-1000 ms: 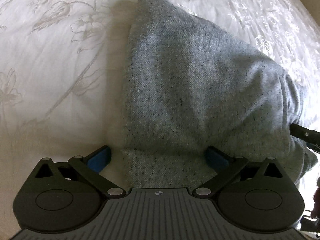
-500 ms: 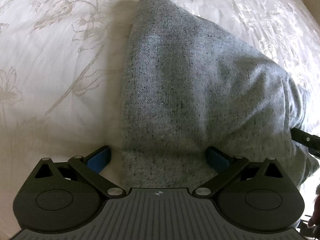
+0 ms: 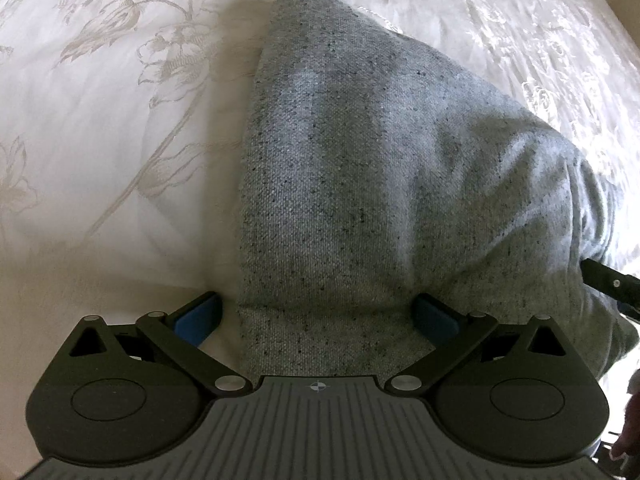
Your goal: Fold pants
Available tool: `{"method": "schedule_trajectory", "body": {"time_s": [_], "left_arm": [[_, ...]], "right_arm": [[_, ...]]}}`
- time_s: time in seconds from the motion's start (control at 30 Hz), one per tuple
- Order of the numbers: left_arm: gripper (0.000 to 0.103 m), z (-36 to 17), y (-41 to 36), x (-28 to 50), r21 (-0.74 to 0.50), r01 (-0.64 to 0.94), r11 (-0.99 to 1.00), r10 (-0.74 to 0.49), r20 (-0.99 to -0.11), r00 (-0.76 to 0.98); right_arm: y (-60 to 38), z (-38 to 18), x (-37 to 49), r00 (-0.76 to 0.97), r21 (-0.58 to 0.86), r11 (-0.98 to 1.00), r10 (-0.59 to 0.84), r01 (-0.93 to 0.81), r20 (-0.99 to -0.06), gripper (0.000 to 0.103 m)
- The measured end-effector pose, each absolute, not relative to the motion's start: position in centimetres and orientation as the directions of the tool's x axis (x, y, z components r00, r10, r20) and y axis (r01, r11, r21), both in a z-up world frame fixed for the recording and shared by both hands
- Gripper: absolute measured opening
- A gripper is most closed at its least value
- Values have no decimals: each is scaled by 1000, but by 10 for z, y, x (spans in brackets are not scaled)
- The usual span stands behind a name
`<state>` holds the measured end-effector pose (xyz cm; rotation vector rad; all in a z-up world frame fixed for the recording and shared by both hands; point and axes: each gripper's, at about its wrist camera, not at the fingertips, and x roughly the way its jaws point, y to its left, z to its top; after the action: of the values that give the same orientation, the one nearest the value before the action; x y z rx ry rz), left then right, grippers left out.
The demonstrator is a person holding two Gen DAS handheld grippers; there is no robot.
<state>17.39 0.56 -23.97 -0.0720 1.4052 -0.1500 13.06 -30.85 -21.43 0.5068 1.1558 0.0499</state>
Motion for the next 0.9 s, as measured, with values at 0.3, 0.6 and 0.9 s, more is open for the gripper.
{"method": "schedule_trajectory", "body": {"time_s": [0.3,0.6,0.9], "left_arm": [[101,-238,11,157,-165,64,984,-175,-958,225],[17,-201,-6,121,-140,180,974,-197,-913,357],[15,-138,-16,111,-81,220,972,-189,-830,526]], "right_arm": [[-307,-211,133,404,409,878,289,248,-868,96],[-302,-187,134,389,468,871,382,152,-838,34],[-298,-121,123,502,471,881,393,33,-770,25]]}}
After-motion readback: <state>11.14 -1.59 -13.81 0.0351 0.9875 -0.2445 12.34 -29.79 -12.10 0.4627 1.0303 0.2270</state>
